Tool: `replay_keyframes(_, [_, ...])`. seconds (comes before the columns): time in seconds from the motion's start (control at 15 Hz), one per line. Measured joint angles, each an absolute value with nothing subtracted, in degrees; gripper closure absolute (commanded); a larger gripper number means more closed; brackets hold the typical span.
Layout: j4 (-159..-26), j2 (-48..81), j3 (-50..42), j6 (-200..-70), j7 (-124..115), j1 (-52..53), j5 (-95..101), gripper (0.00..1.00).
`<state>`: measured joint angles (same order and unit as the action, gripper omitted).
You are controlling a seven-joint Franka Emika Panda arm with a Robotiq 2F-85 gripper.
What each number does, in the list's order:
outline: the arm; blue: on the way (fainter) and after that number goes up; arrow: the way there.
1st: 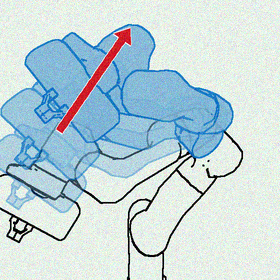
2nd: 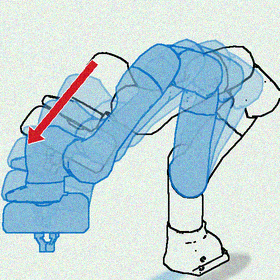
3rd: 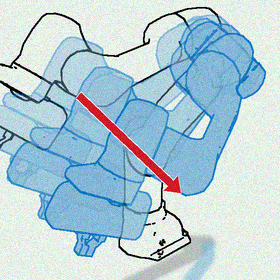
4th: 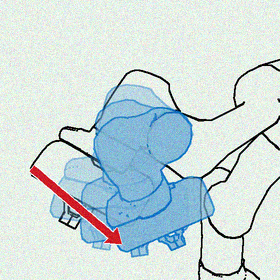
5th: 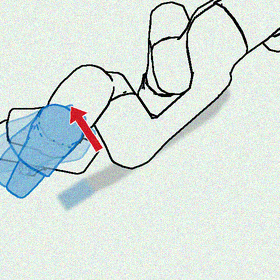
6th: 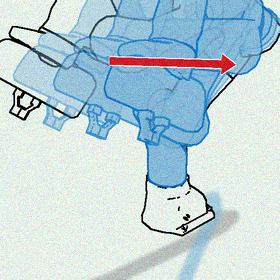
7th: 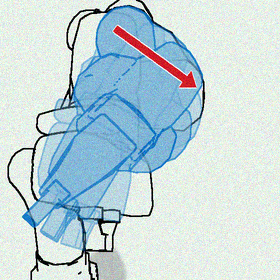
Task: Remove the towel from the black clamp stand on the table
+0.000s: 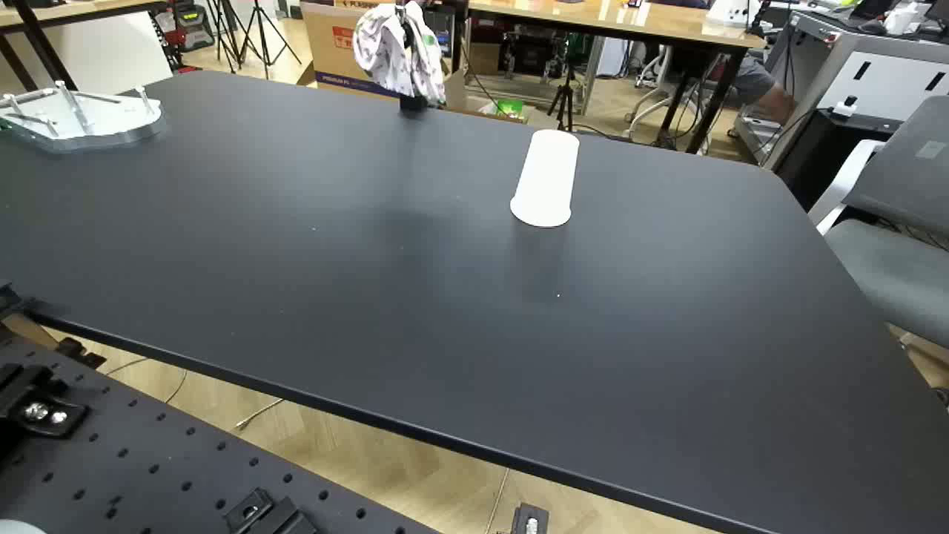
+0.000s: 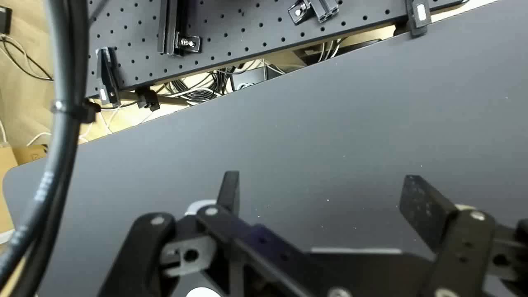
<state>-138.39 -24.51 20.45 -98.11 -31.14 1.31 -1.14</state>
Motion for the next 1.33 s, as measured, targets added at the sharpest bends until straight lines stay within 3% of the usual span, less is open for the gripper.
replay_keyframes(0.93, [-138.4, -24.5, 20.2, -98.8, -32.2, 1.3, -0.4, 0.00])
replay_keyframes(1.33, [-139.1, -22.9, 16.6, -109.9, -41.3, -2.9, 8.9, 0.00])
